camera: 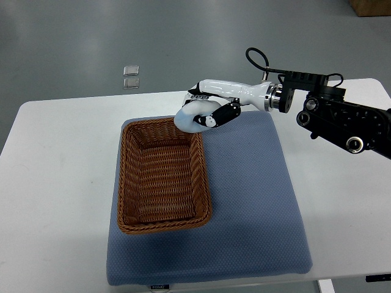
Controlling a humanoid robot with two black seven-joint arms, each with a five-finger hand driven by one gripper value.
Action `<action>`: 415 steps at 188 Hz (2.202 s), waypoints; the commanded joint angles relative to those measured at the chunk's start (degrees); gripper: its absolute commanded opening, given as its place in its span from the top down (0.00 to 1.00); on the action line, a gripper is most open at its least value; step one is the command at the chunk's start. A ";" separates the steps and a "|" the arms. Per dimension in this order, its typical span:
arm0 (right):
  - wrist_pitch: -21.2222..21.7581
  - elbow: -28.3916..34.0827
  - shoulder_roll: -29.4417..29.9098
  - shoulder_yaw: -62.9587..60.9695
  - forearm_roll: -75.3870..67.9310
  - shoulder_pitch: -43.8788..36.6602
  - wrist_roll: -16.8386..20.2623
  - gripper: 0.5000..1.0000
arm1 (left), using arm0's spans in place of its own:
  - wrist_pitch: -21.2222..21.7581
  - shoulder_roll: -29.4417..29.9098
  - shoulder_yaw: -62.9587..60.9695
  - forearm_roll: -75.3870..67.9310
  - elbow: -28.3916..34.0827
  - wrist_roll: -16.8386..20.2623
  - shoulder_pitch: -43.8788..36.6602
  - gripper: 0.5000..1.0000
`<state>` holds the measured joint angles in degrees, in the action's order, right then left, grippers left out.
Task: Place blue toy in brown basket
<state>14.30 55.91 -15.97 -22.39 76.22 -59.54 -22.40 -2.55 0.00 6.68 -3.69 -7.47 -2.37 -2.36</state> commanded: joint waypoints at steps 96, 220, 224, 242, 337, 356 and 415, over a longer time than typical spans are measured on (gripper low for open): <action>-0.67 -1.41 9.56 6.66 1.21 2.33 0.25 1.00 | 0.00 0.00 0.00 0.00 0.00 0.00 -0.01 0.00; -1.73 -4.14 8.59 2.35 -9.08 3.65 3.06 0.21 | 0.00 0.00 0.00 0.00 0.00 0.00 -0.01 0.00; -1.64 -4.23 7.89 2.26 -9.95 3.73 3.24 0.21 | 0.00 0.00 0.00 0.00 0.00 0.00 -0.01 0.00; -1.46 -4.84 5.08 -0.02 -14.79 4.09 4.29 0.21 | 0.00 0.00 0.00 0.00 0.00 0.00 -0.01 0.00; 4.51 -15.21 1.47 -9.60 -60.22 12.52 20.02 0.18 | 0.00 0.00 0.00 0.00 0.00 0.00 -0.01 0.00; 5.04 -16.88 0.95 -9.60 -68.31 12.17 20.64 0.18 | 0.00 0.00 0.00 0.00 0.00 0.00 -0.01 0.00; 6.53 -17.06 0.42 -9.69 -78.95 13.14 21.34 0.18 | 0.00 0.00 0.00 0.00 -0.09 0.00 -0.01 0.00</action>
<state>20.56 38.81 -15.66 -32.08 -1.68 -46.87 -0.87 -2.55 0.00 6.68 -3.69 -7.48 -2.37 -2.37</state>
